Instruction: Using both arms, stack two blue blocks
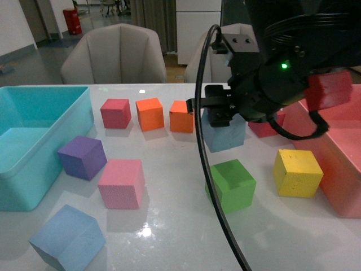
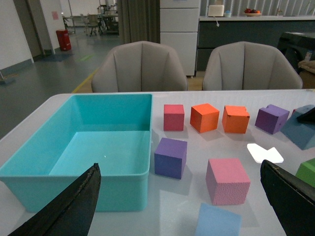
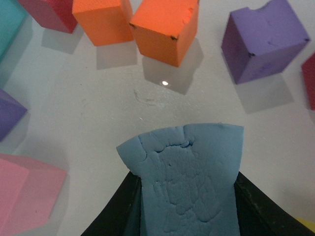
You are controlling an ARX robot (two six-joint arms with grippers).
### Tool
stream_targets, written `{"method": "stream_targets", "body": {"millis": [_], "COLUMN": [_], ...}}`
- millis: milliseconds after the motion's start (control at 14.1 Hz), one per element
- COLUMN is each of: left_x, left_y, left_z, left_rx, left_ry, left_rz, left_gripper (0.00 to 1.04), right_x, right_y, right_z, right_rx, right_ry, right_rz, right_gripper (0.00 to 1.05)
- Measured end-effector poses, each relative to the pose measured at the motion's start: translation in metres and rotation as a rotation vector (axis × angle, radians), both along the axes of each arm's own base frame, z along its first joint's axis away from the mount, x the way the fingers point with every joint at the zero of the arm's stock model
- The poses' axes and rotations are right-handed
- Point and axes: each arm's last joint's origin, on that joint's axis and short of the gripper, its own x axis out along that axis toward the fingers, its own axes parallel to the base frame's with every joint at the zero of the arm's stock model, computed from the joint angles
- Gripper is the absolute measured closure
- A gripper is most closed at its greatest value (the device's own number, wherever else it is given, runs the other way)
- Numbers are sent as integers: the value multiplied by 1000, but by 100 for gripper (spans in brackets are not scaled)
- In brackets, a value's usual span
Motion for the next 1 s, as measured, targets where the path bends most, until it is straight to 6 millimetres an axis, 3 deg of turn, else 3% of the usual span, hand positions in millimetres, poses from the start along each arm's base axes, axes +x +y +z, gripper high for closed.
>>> {"method": "stream_targets", "body": {"millis": [213,356,569,711,996], "left_x": [0,0,0,0,0], "left_y": [0,0,0,0,0], "left_z": [0,0,0,0,0], "left_rx": [0,0,0,0,0], "left_ry": [0,0,0,0,0], "left_rz": [0,0,0,0,0], "left_gripper": [7,7,7,7,7], "right_x": [35,46,51,53,54], "right_y": [29,42,60,61,61], "right_z": [-11,-17,-32,-48,-58], "right_rx": [11,13,-15,-37,-60], "right_ry": [21,36,90,121,143], "right_rz": [53,89,176,198,198], "right_gripper": [65,65,65,65,62]}}
